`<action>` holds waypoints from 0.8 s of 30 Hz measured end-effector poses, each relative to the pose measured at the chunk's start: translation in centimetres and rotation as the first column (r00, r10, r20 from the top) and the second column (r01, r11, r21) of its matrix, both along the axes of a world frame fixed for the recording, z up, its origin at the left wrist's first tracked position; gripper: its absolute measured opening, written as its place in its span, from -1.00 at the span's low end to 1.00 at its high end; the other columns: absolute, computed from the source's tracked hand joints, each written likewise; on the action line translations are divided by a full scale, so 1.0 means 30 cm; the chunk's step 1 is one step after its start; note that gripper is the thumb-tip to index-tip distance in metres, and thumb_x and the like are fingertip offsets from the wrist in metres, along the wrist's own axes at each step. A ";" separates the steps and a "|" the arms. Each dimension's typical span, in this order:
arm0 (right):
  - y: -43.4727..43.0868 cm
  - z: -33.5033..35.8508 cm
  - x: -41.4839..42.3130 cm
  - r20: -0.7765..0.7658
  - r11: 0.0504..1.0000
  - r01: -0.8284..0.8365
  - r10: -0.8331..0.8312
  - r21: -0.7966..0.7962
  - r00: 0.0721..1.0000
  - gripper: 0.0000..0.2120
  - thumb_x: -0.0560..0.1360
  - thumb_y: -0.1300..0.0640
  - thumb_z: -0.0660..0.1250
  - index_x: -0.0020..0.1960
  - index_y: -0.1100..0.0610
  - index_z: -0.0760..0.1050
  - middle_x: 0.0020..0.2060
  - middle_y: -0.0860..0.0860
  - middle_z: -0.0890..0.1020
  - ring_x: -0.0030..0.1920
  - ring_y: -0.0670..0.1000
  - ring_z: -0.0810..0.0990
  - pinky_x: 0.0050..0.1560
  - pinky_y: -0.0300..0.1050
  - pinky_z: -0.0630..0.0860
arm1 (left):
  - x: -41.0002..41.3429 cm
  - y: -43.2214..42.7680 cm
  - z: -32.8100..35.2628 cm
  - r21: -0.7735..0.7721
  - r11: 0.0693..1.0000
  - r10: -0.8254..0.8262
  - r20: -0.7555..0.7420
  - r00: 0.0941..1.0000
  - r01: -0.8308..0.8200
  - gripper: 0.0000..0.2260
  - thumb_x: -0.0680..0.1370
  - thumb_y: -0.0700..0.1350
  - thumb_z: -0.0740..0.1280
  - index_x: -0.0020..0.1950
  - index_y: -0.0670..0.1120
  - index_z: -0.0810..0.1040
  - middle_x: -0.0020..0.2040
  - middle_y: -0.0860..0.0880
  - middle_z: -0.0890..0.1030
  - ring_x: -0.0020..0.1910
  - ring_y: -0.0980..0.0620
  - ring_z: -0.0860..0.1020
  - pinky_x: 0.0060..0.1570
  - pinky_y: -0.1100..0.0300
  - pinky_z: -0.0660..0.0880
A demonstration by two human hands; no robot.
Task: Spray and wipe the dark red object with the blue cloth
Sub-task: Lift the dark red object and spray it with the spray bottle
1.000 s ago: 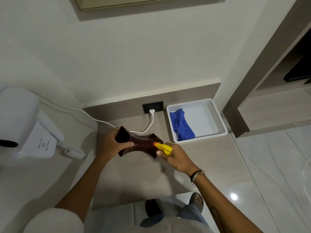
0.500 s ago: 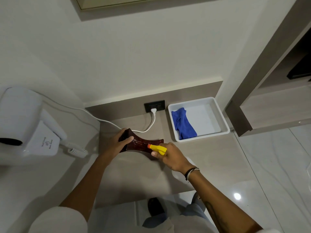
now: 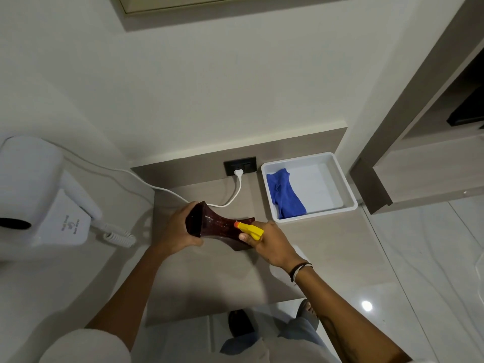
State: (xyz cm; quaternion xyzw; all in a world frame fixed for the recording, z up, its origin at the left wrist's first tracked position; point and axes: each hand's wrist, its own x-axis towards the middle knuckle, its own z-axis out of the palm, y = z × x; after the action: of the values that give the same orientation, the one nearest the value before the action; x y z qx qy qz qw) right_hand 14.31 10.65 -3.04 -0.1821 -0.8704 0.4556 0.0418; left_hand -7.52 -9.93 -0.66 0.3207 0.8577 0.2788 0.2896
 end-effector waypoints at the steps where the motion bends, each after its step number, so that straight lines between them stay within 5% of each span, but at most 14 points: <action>1: 0.003 -0.004 0.004 0.009 1.000 0.010 -0.010 -0.004 1.000 -0.61 0.68 -0.17 0.33 0.33 0.06 0.66 0.07 0.11 0.76 0.06 0.18 0.66 0.04 0.05 0.57 | -0.004 -0.001 -0.002 0.003 1.000 -0.004 -0.017 1.000 0.004 0.02 0.18 -0.18 0.74 0.60 0.00 0.41 0.43 -0.05 0.56 0.41 -0.11 0.54 0.39 -0.19 0.55; 6: 0.026 -0.014 0.041 0.072 0.997 0.073 -0.073 -0.008 0.995 -0.62 0.64 -0.17 0.38 0.11 0.17 0.63 -0.11 0.08 0.70 -0.11 0.09 0.63 -0.15 -0.14 0.43 | -0.010 0.002 0.002 0.033 0.999 0.009 -0.007 1.000 -0.009 -0.21 0.18 0.04 0.72 0.37 0.07 0.56 0.22 0.01 0.68 0.23 -0.06 0.66 0.25 -0.15 0.64; 9: 0.030 -0.008 0.058 0.087 0.999 0.040 -0.037 -0.033 0.995 -0.62 0.64 -0.17 0.38 0.11 0.16 0.63 -0.12 0.04 0.70 -0.14 0.05 0.62 -0.18 -0.15 0.45 | -0.001 0.022 0.017 0.020 0.986 0.166 0.088 0.982 -0.168 -0.42 0.22 0.21 0.69 0.17 0.12 0.64 0.04 0.08 0.76 0.05 0.02 0.74 0.01 0.11 0.70; 11: 0.023 -0.001 0.059 0.084 0.998 -0.020 0.024 -0.054 0.996 -0.63 0.64 -0.18 0.38 0.10 0.15 0.62 -0.11 0.06 0.71 -0.15 0.03 0.62 -0.16 -0.12 0.48 | 0.009 0.040 0.027 -0.013 0.959 0.283 0.139 0.949 -0.284 -0.38 0.20 0.33 0.63 0.17 0.11 0.66 0.01 0.09 0.77 0.00 0.06 0.74 -0.10 0.23 0.65; 15: -0.013 0.015 0.037 0.111 0.998 -0.061 0.061 -0.002 0.992 -0.61 0.63 -0.23 0.37 0.14 0.10 0.61 -0.03 0.10 0.72 -0.03 0.10 0.63 -0.04 0.06 0.57 | 0.006 0.067 0.027 -0.065 0.923 0.385 0.128 0.914 -0.379 -0.34 0.17 0.46 0.52 0.08 0.07 0.68 -0.05 0.03 0.75 -0.07 0.02 0.74 -0.16 0.16 0.62; 19: -0.021 0.023 0.029 0.129 0.999 0.003 -0.008 0.039 0.992 -0.55 0.65 -0.29 0.28 0.26 0.05 0.61 0.03 0.10 0.73 0.09 0.16 0.62 0.05 0.12 0.62 | -0.007 0.067 0.011 -0.051 0.921 0.390 0.151 0.908 -0.387 -0.27 0.21 0.47 0.52 0.21 0.03 0.66 0.05 -0.02 0.75 0.01 -0.03 0.73 0.13 -0.08 0.70; 22: -0.004 0.013 0.035 0.148 0.999 0.030 -0.033 0.026 0.988 -0.56 0.65 -0.26 0.32 0.19 0.11 0.61 0.01 0.12 0.72 0.10 0.18 0.61 0.05 0.10 0.61 | -0.006 0.065 0.013 -0.029 0.944 0.330 0.167 0.929 -0.330 -0.09 0.33 0.39 0.53 0.61 0.08 0.41 0.42 -0.07 0.59 0.35 -0.13 0.61 0.36 -0.18 0.58; 24: 0.004 0.009 0.041 0.155 0.996 0.047 -0.057 0.070 0.986 -0.58 0.65 -0.25 0.32 0.19 0.10 0.61 0.02 0.13 0.72 0.11 0.17 0.58 0.00 0.05 0.54 | -0.004 0.060 0.013 -0.020 0.956 0.292 0.142 0.946 -0.292 -0.12 0.38 0.35 0.49 0.66 0.16 0.33 0.53 -0.11 0.49 0.47 -0.16 0.50 0.46 -0.18 0.49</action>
State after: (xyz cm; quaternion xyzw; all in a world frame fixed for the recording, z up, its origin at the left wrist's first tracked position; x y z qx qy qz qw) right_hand 15.54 10.78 -2.78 -0.2385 -0.8805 0.4095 -0.0090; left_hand -7.65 -8.12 -0.27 0.1696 0.8725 0.3415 0.3057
